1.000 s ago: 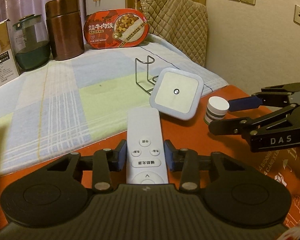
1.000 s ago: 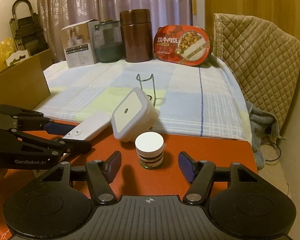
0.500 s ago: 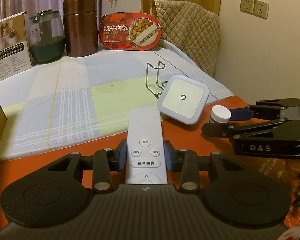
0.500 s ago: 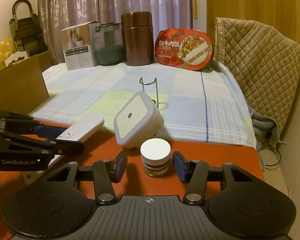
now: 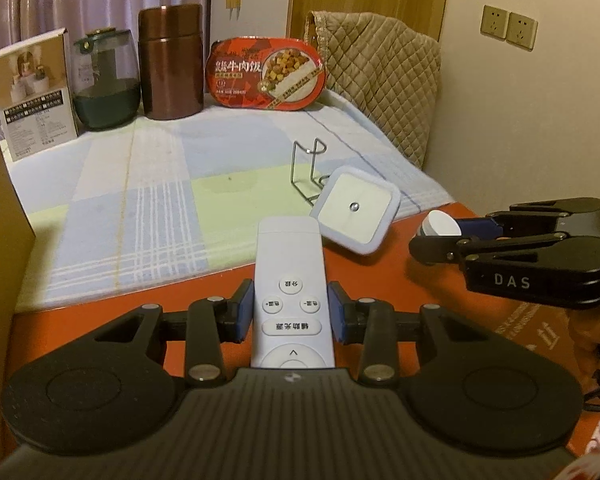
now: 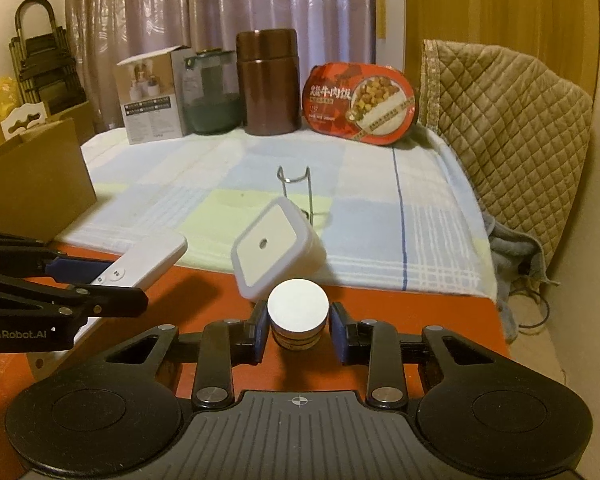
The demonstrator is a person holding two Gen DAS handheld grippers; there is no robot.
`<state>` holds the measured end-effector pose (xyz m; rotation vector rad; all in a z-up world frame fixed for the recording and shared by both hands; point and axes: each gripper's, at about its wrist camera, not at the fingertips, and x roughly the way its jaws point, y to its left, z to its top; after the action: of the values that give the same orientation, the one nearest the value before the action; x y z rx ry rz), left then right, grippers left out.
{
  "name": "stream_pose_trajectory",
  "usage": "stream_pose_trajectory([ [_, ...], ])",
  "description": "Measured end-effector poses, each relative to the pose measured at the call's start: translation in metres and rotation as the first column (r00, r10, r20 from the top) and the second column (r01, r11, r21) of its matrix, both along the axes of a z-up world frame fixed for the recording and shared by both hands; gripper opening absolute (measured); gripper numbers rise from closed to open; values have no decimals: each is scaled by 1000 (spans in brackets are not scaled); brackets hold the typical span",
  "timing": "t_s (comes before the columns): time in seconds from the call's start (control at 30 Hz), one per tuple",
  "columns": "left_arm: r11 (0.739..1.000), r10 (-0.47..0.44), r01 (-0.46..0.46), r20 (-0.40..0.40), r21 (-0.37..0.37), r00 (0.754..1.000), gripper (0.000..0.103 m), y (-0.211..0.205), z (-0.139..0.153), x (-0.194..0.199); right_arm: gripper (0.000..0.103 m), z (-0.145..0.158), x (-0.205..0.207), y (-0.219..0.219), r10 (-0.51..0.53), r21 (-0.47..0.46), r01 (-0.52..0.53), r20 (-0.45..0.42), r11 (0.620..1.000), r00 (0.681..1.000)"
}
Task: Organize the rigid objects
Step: 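Close the left gripper on the white remote while the right grips the small white jar, then carry the white remote and small jar over the cardboard box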
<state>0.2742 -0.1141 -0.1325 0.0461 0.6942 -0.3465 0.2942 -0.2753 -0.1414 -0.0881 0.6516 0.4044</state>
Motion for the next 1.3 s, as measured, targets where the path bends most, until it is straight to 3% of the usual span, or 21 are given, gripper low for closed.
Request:
stream_pose_trajectory([
  [0.4, 999, 28, -27, 52, -17, 998, 33, 14, 73, -49, 29, 81, -45, 15, 12, -13, -11, 48, 1000, 999],
  [0.7, 994, 106, -106, 65, 1, 992, 33, 55, 124, -89, 29, 142, -89, 53, 84, 26, -86, 77, 996, 993],
  [1.3, 954, 292, -296, 87, 41, 952, 33, 201, 179, -148, 29, 166, -138, 188, 290, 67, -293, 56, 954, 955],
])
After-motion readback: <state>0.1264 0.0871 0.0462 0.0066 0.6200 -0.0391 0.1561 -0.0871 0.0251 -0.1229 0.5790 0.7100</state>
